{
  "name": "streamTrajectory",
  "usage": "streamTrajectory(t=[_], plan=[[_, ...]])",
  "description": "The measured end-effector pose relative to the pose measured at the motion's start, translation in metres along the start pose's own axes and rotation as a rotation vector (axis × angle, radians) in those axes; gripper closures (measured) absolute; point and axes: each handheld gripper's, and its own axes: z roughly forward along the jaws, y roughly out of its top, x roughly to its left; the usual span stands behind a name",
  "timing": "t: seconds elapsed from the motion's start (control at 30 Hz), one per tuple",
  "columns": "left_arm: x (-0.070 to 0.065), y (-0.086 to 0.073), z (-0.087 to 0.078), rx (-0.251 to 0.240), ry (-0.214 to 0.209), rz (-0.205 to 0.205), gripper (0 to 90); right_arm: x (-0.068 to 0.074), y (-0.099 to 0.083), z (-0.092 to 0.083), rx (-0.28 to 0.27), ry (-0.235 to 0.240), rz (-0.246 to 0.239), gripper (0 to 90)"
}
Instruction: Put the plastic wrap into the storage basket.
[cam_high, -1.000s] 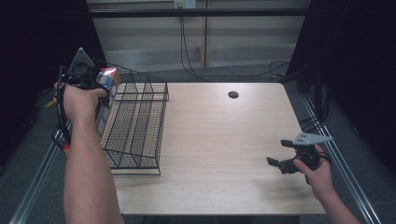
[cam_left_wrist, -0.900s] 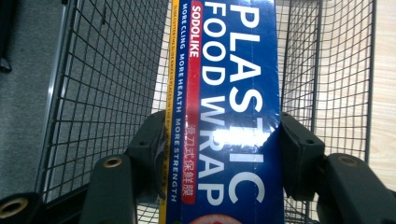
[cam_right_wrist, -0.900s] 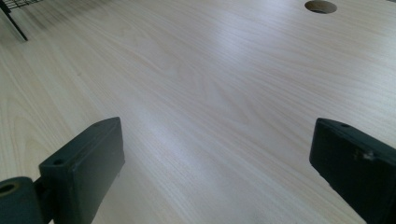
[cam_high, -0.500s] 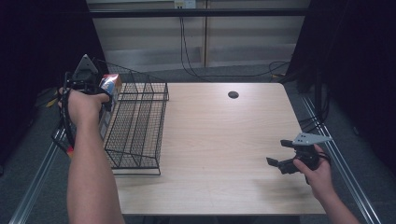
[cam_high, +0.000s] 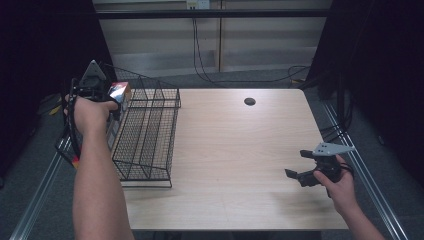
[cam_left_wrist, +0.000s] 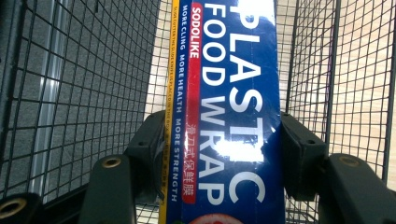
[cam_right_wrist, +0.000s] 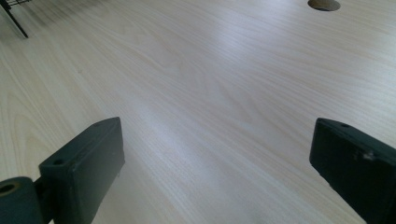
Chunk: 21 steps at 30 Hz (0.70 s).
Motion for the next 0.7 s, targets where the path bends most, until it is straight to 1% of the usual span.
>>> streamTrajectory(t=[0.07, 0.1, 0.17, 0.23, 0.33, 0.37, 0.4, 0.43, 0.47, 0.53, 0.57, 0.67, 0.7], plan=[[0.0, 0.0, 0.001, 0.0, 0.006, 0.005, 42.6, 0.0, 0.0, 0.0, 0.0, 0.0, -0.001, 3.1], [0.0, 0.002, 0.002, 0.015, 0.005, 0.008, 42.5, 0.0, 0.0, 0.0, 0.002, 0.004, 0.004, 3.1], [-0.001, 0.002, 0.003, 0.015, 0.01, 0.004, 42.5, -0.001, 0.0, 0.0, -0.001, -0.001, 0.001, 3.1], [-0.001, 0.003, 0.004, 0.025, 0.006, 0.005, 42.4, 0.0, 0.0, 0.0, 0.002, 0.002, 0.005, 3.1], [-0.002, 0.004, 0.006, 0.019, 0.003, 0.016, 42.3, 0.0, 0.0, 0.001, 0.0, -0.004, -0.001, 3.1], [-0.002, 0.004, 0.007, 0.016, -0.008, 0.012, 42.2, 0.0, -0.001, 0.001, -0.001, -0.005, -0.004, 3.1], [-0.002, 0.003, 0.008, 0.016, -0.01, 0.004, 42.2, 0.0, 0.0, 0.001, 0.003, -0.001, -0.004, 3.1], [-0.002, 0.004, 0.009, 0.019, -0.011, 0.007, 42.2, 0.0, -0.001, 0.001, 0.005, 0.0, -0.002, 3.1], [-0.001, 0.004, 0.009, 0.017, -0.002, 0.013, 42.3, 0.0, -0.001, 0.001, 0.006, 0.001, -0.003, 3.1], [0.0, 0.004, 0.011, 0.023, -0.004, 0.014, 42.3, 0.0, -0.001, 0.001, 0.002, -0.003, -0.003, 3.1], [0.0, 0.004, 0.012, 0.025, -0.01, 0.013, 42.3, 0.0, -0.001, 0.001, 0.003, -0.003, -0.003, 3.1], [0.0, 0.004, 0.013, 0.024, -0.004, 0.008, 42.3, 0.0, -0.001, 0.002, 0.002, -0.002, -0.006, 3.1], [-0.001, 0.004, 0.013, 0.025, -0.005, -0.001, 42.3, 0.0, -0.001, 0.002, 0.003, -0.006, -0.003, 3.1]])
